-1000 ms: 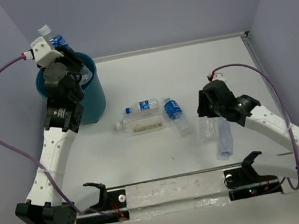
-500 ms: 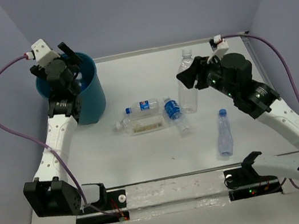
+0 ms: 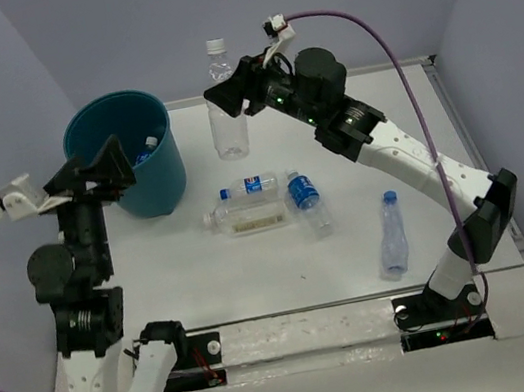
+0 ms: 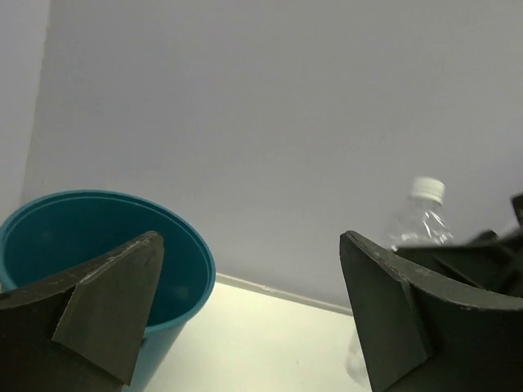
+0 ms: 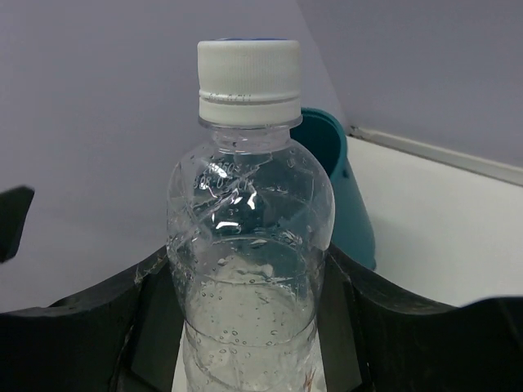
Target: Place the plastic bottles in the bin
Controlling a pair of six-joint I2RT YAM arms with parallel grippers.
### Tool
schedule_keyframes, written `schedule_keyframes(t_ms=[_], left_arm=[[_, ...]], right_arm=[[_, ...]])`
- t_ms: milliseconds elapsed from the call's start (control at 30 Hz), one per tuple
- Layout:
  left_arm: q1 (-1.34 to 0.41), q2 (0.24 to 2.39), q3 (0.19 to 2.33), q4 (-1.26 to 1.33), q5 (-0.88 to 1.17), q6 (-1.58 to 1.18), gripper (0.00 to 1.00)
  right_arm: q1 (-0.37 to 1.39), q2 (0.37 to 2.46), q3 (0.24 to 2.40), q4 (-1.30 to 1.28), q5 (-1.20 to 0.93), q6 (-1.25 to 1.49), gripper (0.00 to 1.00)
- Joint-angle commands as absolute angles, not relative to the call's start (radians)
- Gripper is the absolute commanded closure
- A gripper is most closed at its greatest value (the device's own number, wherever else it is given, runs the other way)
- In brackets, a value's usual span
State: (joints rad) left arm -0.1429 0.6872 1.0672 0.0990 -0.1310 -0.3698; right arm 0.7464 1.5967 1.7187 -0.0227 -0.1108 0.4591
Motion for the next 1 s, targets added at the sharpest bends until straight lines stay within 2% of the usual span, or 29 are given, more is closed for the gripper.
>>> schedule_keyframes(t_ms=[0,167,267,333,567,633,700,733,767,833,967], left_arm=[[-0.141,0.519,0.982,-0.015,-0.121,-0.348,0.01],[-0.221,0.348,1.055,-0.123,-0.169,-0.275,0.01],[-0.258,0.269,1.046,-0.161,-0.184,-0.285,0.01],[-0.271,0.255,1.035,-0.181,-0.190,-0.290,0.01],[-0.327,0.249,1.022,-0.227,-0.147,-0.282,0.01],[-0.330,0.239,1.012,-0.226,-0.147,-0.282,0.01],[-0.330,0.238,1.000,-0.222,-0.146,-0.282,0.01],[-0.328,0.238,1.000,-0.222,-0.144,-0.282,0.01],[-0.330,0.236,0.997,-0.222,-0.144,-0.282,0.01],[-0.330,0.239,0.986,-0.216,-0.137,-0.287,0.01],[-0.330,0.264,0.965,-0.186,-0.071,-0.311,0.01]], right_arm=[[0.788,1.719,1.896,0.228,-0.172,0.454,0.70],[0.827,1.963,2.179,0.276,-0.176,0.456,0.70],[0.865,2.228,2.464,0.229,-0.167,0.449,0.67],[0.874,2.319,2.643,0.230,-0.140,0.425,0.64],[0.908,2.470,2.669,0.438,0.084,0.422,0.60],[0.908,2.500,2.687,0.457,0.118,0.451,0.54],[0.908,2.545,2.746,0.431,0.114,0.433,0.34],[0.917,2.543,2.741,0.422,0.095,0.413,0.18],[0.917,2.511,2.693,0.411,0.092,0.396,0.13],[0.917,2.468,2.646,0.394,0.078,0.344,0.07],[0.917,2.408,2.655,0.315,0.054,0.276,0.06]])
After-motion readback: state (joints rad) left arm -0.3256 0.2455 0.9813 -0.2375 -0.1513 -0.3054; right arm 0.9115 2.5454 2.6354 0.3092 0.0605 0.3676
